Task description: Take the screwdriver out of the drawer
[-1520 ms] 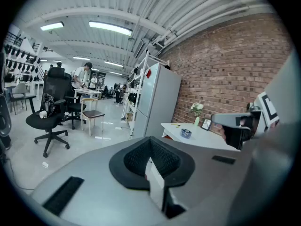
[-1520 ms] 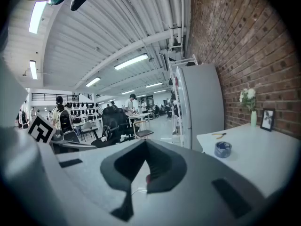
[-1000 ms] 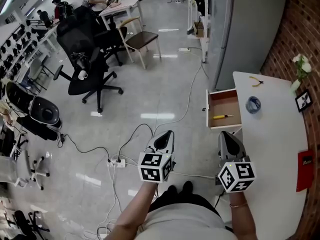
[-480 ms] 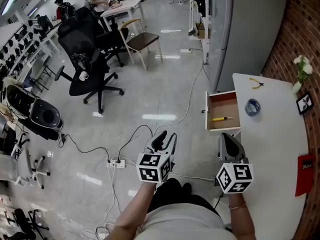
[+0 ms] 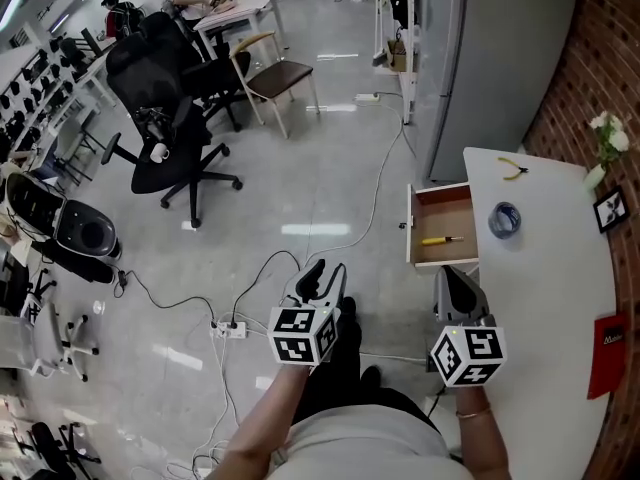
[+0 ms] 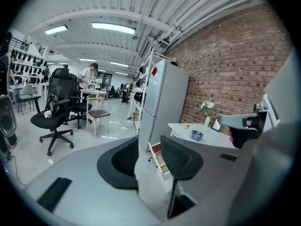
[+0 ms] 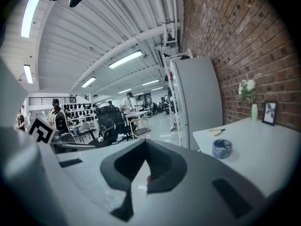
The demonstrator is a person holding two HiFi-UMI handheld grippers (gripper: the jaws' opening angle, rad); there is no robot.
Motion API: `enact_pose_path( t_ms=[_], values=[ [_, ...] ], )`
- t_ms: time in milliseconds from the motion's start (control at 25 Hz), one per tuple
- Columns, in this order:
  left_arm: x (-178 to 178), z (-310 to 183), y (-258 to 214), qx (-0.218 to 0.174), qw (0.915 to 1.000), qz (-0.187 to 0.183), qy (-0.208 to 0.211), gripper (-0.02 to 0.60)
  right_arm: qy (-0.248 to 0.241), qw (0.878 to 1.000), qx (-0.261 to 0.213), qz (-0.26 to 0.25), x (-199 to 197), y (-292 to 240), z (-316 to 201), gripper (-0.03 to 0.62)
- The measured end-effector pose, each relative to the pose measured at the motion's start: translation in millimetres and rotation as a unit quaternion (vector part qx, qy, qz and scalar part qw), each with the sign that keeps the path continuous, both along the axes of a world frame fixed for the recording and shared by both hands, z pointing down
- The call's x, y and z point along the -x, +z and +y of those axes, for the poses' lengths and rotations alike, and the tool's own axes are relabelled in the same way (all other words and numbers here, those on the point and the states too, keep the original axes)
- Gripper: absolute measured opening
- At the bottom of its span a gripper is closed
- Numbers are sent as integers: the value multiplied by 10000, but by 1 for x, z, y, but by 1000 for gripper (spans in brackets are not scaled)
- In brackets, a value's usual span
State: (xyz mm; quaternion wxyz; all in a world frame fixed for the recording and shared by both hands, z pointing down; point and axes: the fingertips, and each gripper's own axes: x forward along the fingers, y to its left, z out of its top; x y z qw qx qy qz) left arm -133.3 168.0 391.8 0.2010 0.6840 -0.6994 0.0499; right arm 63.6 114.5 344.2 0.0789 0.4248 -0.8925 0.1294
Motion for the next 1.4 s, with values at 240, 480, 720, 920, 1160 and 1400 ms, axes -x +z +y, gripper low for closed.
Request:
enact_pose_path(
  t_ms=[240,480,720,920,1160,1400],
  values=[
    [13,-42,17,82,9999,24,79,126,145,9998,112,126,10,15,-37,2],
    [45,-105,27,221,9993,10,311,105,277,9992,203,223,45,21,-94,2],
    [79,-176,32,361,9969,57,694,96,538,9977,260,331,84,20,-150,2],
    [95,-229,36,395,9928,21,1126,80,915,9944,331,418,101,25,-191,2],
    [100,-269,44,485,9871,22,1524,75,1410,9877,355,579,100,31,-210,2],
    [71,-286,54,626,9778,63,2000,52,2130,9739,456,643,60,35,-212,2]
  ],
)
